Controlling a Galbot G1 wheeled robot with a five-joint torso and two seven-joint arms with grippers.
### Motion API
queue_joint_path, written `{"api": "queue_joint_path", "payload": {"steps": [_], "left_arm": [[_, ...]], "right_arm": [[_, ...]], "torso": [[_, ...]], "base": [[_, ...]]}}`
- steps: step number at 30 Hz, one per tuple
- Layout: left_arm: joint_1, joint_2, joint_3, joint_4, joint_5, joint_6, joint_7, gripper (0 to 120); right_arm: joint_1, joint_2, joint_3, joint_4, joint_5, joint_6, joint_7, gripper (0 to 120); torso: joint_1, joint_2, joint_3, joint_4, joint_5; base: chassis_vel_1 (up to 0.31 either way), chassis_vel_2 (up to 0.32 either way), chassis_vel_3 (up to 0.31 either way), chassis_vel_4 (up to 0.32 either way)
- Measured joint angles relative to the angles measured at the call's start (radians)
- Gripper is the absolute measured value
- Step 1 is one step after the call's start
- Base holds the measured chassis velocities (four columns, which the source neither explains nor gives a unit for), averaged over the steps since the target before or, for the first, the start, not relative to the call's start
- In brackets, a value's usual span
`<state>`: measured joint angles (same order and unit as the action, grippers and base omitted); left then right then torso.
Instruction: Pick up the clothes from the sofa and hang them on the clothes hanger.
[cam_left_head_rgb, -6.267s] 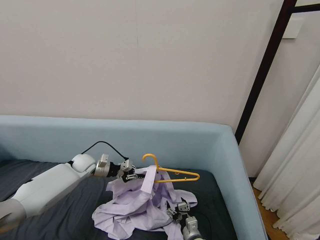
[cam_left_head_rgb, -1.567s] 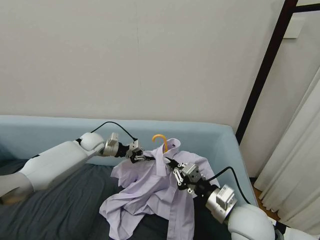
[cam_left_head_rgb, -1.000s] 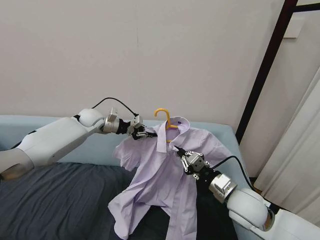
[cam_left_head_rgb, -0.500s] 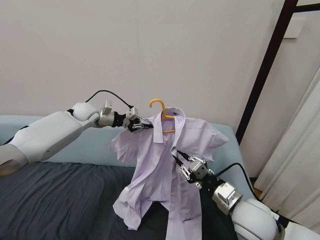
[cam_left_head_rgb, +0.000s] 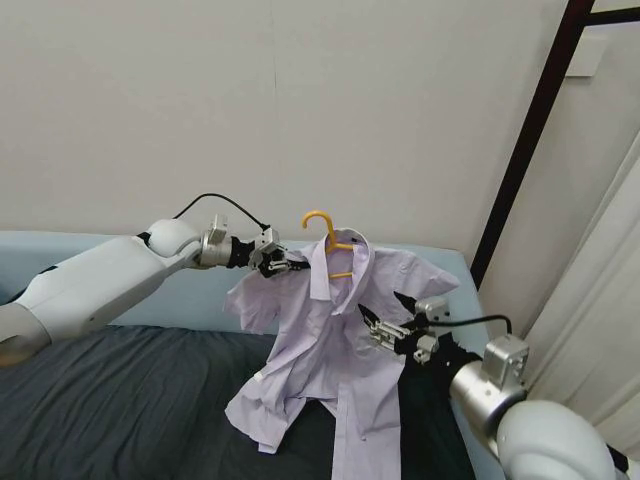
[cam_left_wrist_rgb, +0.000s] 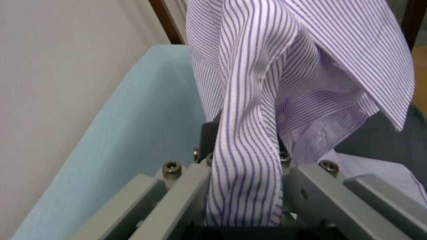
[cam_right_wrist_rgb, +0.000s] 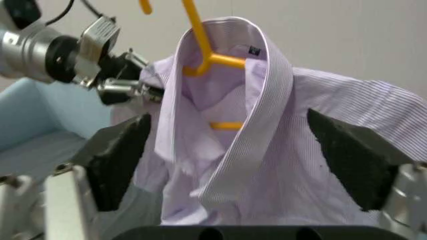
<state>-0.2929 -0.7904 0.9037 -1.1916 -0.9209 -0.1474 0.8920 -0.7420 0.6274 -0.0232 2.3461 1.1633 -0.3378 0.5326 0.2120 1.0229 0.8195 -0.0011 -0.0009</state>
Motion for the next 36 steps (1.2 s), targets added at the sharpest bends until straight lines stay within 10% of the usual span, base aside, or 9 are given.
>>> {"api": "queue_joint_path", "payload": {"steps": [14,36], "left_arm": [[0.029,0.026,-0.013,-0.038,0.000,0.004,-0.011,1],[0.052,0.046,-0.027,-0.044,0.016,0.003,-0.001,1]], "right_arm": [[0.191,0.087,-0.132,-0.140,0.259,-0.036,0.145,96],[0.183,0.086,-0.154,-0.162,0.196,0.001,0.165,14]], "torso": [[0.000,0.000,0.000,-0.0003,0.0002],[0.000,0.000,0.000,-0.0001,0.0002]], "base": [[0.000,0.000,0.000,0.000],[0.000,0.000,0.000,0.000]]}}
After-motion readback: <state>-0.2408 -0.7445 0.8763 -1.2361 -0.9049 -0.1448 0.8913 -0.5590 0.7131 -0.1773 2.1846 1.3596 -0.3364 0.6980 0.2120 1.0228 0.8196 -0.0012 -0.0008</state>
